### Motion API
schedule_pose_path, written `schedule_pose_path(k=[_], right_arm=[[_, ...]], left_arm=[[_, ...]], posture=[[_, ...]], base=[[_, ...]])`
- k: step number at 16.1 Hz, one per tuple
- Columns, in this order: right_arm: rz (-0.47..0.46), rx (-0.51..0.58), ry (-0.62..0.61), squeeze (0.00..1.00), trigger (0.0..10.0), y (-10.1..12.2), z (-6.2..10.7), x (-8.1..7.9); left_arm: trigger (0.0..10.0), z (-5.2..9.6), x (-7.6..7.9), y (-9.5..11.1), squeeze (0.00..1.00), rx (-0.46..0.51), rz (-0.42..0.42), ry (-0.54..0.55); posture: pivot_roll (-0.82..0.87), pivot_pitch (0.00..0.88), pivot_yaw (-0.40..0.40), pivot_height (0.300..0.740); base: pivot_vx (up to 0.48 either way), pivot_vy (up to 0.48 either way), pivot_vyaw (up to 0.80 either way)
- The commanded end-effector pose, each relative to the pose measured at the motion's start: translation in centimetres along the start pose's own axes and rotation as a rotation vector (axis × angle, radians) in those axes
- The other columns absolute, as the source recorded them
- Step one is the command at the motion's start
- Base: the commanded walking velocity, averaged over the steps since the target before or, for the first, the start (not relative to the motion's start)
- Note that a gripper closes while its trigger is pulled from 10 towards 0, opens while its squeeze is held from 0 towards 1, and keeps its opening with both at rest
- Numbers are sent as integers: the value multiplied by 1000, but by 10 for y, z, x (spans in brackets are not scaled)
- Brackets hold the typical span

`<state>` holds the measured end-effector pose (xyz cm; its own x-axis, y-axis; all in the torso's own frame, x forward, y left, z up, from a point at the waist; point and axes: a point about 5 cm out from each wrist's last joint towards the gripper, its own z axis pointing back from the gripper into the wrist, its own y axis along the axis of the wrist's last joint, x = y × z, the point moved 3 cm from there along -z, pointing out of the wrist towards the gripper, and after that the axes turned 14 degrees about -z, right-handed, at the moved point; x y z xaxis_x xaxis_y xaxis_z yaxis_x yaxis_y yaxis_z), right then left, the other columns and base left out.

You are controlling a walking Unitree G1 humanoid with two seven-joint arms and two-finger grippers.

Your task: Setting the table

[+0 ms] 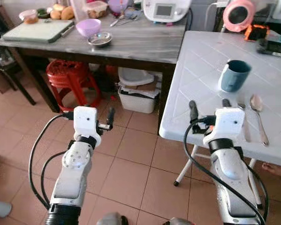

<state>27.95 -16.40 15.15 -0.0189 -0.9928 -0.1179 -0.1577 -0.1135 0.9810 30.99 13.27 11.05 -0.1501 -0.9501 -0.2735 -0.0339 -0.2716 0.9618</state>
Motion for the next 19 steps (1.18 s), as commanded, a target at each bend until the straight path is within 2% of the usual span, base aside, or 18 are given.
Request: schedule_pose_path(k=[1,8,12,19], right_arm=[[-3,37,-8,0,10000,8,-3,0],[-33,21,-27,0,10000,5,-1,0],[-22,16,-13,0,10000,5,-4,0],[-23,12,-17,0,10000,4,-6,-1]], left_arm=[[10000,-4,1,2,0,8,-6,-21],[10000,-7,7,6,0,34,6,-63],[10000,-3,3,4,0,29,12,-41],[10000,-5,1,5,0,28,14,-34]], posture=[[-100,0,107,740],[-96,0,90,740],[-80,0,65,740],[-76,0,69,740]], base=[[0,0,0],[0,0,-114],[0,-338,0],[0,-341,0]])
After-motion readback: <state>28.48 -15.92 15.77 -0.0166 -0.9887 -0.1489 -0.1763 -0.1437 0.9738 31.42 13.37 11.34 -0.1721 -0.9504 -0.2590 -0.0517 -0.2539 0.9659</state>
